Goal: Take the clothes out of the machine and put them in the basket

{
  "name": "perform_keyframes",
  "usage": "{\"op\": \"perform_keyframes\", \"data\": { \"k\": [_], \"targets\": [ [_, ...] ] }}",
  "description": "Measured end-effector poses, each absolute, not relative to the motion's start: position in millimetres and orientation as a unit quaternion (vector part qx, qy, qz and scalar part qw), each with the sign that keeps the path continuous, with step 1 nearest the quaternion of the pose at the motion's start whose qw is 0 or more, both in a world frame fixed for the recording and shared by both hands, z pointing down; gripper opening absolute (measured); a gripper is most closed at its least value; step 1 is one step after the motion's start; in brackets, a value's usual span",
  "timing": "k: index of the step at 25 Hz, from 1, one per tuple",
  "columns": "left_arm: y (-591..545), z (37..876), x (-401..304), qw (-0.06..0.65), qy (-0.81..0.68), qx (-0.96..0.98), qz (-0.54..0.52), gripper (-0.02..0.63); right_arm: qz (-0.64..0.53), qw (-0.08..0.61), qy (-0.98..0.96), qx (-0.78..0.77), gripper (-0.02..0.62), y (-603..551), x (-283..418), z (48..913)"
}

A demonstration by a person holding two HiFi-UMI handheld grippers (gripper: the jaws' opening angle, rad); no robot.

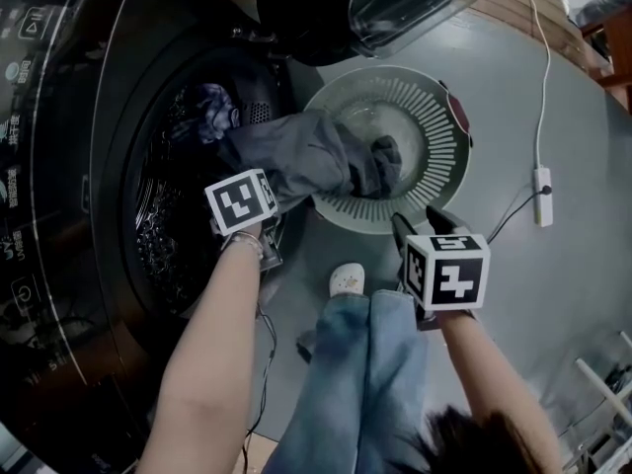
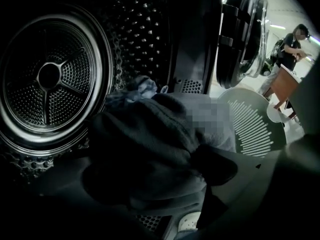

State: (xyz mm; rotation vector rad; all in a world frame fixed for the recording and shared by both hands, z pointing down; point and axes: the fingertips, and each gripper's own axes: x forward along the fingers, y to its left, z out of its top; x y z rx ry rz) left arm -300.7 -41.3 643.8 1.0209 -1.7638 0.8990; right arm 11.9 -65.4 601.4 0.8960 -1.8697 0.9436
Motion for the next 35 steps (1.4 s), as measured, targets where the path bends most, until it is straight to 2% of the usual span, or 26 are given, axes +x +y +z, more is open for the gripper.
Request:
{"op": "perform_keyframes", "data": {
  "k": [2, 4, 6, 9, 10, 15, 25, 32, 35],
  "targets": [
    [-39.1, 636.7, -303.8, 0.424, -0.712, 0.397, 0.395, 0.392, 0.377, 0.426, -0.738, 0.363, 0.143, -69.5, 14.1, 600.2],
    [-39.5, 632.0, -301.8, 0.411, -0.710, 0.394, 0.416, 0.330, 0.385, 0.435, -0.730, 0.360, 0.003, -70.9, 15.1, 599.9],
    [-42.0, 627.2, -296.4, 0.401, -0.706, 0.401, 0.424, 0.273, 0.402, 0.450, -0.718, 0.345, 0.003, -68.4, 14.7, 602.0],
    [-41.5, 618.3, -285.4, 0.401, -0.705, 0.407, 0.420, 0.089, 0.425, 0.475, -0.699, 0.324, 0.003, -64.8, 16.3, 603.2],
    [-40.9, 612.4, -284.6, 0.399, -0.709, 0.405, 0.418, 0.064, 0.429, 0.480, -0.696, 0.319, 0.003, -64.7, 17.2, 601.7],
    [-45.0, 587.9, -266.7, 0.397, -0.711, 0.428, 0.392, 0.051, 0.435, 0.495, -0.684, 0.312, 0.003, -67.7, 23.2, 590.1],
    [-71.8, 566.6, -158.0, 0.434, -0.639, 0.539, 0.337, 0.048, 0.453, 0.516, -0.662, 0.302, 0.003, -68.9, 45.8, 579.9],
    [-117.1, 533.3, -84.3, 0.422, -0.578, 0.648, 0.260, 0.048, 0.468, 0.496, -0.652, 0.332, 0.003, -80.4, 76.0, 575.8],
    [-128.1, 521.6, -61.9, 0.413, -0.552, 0.684, 0.239, 0.048, 0.484, 0.467, -0.656, 0.342, 0.003, -85.9, 82.5, 573.5]
  ]
}}
